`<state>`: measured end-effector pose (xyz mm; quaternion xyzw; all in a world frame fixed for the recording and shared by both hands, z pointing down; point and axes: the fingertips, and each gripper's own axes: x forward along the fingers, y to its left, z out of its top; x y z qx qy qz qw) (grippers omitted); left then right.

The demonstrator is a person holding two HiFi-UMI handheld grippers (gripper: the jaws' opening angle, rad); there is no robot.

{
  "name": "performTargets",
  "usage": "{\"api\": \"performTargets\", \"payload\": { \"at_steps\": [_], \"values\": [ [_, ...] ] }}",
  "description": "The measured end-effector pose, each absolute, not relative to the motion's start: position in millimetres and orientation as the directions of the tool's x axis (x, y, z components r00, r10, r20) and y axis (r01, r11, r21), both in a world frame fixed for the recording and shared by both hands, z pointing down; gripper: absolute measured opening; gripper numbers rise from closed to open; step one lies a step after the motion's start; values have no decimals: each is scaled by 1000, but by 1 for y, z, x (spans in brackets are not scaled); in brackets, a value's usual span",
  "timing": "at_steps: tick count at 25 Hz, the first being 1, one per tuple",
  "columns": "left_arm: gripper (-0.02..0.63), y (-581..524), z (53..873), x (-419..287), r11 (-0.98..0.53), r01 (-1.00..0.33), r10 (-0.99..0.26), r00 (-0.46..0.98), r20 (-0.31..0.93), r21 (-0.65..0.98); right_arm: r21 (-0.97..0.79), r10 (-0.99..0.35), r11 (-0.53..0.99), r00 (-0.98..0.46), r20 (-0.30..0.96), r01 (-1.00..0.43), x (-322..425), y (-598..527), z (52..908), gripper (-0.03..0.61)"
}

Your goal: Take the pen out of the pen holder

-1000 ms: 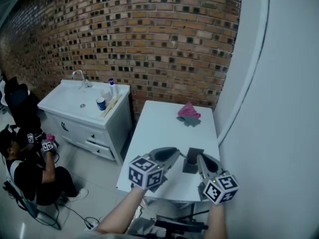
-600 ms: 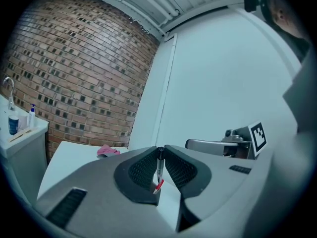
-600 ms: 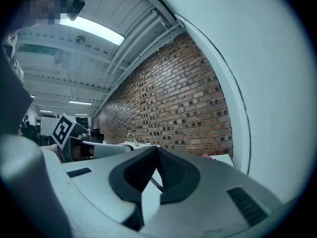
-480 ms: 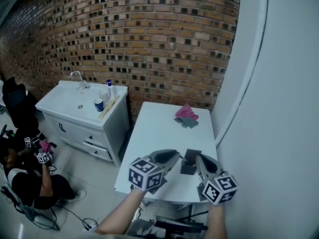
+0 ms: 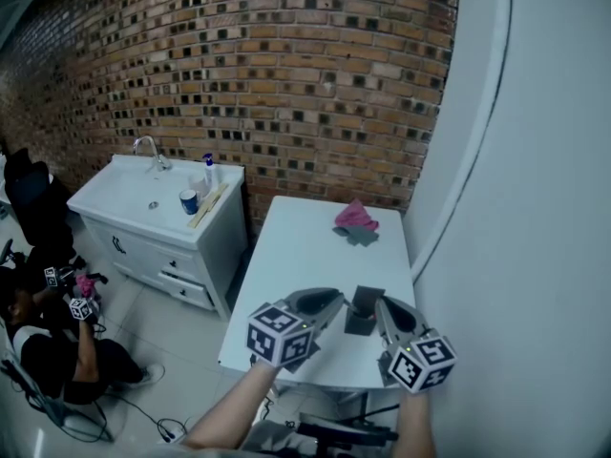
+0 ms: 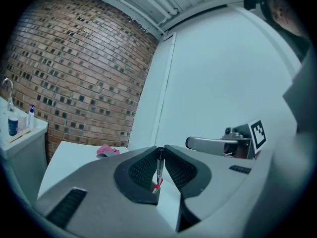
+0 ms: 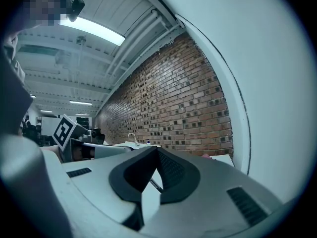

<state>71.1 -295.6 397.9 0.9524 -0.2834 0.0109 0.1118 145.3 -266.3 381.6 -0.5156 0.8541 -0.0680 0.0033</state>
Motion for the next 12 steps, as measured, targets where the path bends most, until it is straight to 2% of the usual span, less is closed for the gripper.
{"api": "performTargets", "payload": {
  "at_steps": [12],
  "values": [
    [57,-295,401,71,-814,-542,-538,839,80,211,-122,-880,461,-471,61,-879,144,-265,384,-15]
  ]
}}
